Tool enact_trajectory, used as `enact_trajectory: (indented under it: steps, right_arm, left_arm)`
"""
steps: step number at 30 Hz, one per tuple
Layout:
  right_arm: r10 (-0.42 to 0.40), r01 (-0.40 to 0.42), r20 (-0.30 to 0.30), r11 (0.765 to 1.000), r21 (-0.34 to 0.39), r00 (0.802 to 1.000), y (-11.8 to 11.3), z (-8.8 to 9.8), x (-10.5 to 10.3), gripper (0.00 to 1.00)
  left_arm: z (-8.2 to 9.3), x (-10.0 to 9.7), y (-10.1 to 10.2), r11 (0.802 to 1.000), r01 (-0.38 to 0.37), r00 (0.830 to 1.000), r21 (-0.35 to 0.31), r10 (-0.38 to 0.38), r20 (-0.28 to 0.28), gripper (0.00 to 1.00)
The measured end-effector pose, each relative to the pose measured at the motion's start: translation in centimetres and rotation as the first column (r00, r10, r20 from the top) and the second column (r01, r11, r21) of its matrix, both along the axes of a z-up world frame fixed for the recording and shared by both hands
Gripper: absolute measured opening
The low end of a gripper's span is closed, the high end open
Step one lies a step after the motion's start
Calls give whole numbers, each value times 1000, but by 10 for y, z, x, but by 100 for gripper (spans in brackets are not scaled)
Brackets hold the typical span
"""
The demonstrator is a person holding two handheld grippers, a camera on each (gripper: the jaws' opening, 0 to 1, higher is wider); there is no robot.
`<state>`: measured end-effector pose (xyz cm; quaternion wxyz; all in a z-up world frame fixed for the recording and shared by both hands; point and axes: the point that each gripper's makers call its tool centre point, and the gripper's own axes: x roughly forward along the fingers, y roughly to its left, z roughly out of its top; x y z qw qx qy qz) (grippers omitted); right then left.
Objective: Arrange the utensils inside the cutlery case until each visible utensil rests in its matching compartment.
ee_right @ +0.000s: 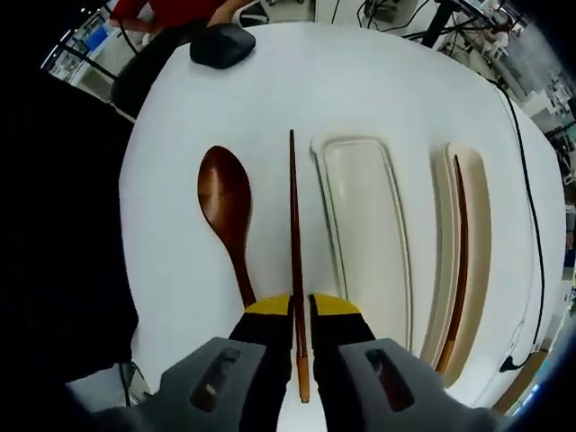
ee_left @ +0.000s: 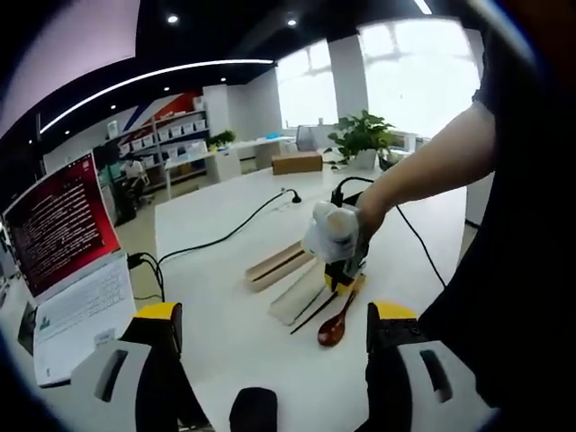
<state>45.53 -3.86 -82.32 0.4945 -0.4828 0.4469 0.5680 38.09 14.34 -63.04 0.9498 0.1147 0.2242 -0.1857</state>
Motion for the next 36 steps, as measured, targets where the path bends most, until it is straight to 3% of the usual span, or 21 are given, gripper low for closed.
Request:
enact_trajectory:
  steps: [14,17,18,31,36]
  right_arm:
    - [24,-24,-29,1000,7,999,1,-2,-1,0]
    - [182,-182,-5,983,-16,983,1,-2,-3,0]
    - [194,-194,-3,981,-26,981,0,-2,-4,0]
    - [133,-133,-31,991,0,991,0,-2,-2,1]
    - [149,-149,-18,989,-25,989,1,-3,-3,1]
  left_arm:
    - [6,-8,-8,1000,16,1000,23,-16,-17,86]
    - [5,-10,-10,999,28,999,24,-27,-29,85]
    - [4,-10,-10,999,31,999,25,-30,-34,85]
    - [0,-7,-11,999,35,999,25,-34,-42,84]
    - [-10,-6,-12,999,46,995,19,-45,-87,84]
